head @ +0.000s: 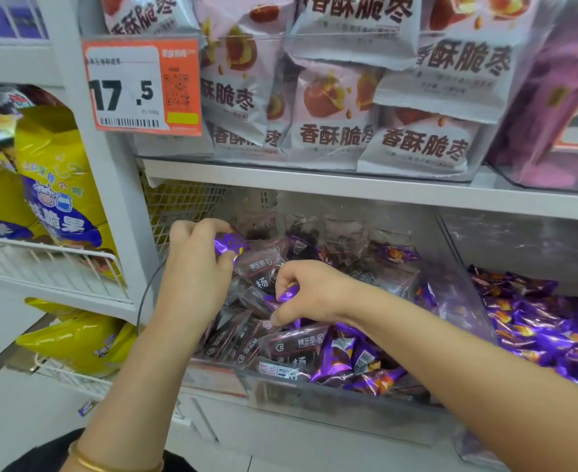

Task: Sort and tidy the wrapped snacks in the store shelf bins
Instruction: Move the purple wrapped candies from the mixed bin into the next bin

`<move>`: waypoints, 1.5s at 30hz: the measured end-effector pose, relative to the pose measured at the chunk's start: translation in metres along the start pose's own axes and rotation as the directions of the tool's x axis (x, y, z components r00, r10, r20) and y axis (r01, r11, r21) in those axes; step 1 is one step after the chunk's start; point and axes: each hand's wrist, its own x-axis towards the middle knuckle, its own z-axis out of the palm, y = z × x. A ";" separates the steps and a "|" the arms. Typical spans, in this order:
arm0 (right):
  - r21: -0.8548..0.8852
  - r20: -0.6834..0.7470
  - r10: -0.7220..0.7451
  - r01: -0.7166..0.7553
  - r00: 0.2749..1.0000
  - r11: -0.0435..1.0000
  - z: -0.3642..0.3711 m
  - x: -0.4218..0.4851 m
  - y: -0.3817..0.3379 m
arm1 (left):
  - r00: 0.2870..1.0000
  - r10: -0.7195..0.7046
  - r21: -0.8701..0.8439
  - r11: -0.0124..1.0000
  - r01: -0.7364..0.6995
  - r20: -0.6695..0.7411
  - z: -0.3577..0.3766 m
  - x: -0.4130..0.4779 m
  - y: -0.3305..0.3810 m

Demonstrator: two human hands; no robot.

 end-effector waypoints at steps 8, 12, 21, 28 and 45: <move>0.613 -0.144 0.088 0.019 0.986 0.790 -0.020 -0.017 0.014 | 0.991 0.024 -0.097 0.995 -0.037 -0.135 -0.004 -0.001 0.003; 0.988 -0.080 0.088 0.067 0.993 0.140 -0.037 -0.039 0.014 | 0.997 -0.077 -0.622 0.779 0.076 0.026 -0.006 -0.015 0.024; 0.991 -0.067 -0.106 0.053 0.992 -0.127 -0.057 -0.100 0.045 | 0.963 0.177 -0.779 0.625 0.050 0.204 0.020 -0.047 0.094; 0.991 -0.127 -0.086 0.124 0.988 -0.045 -0.094 -0.169 0.100 | 0.835 0.489 -0.696 0.691 -0.193 0.254 0.060 -0.070 0.161; 0.002 -0.519 0.567 -0.663 0.639 0.749 -0.148 -0.269 0.242 | 0.641 0.703 -0.408 0.706 -0.579 0.307 0.108 -0.078 0.199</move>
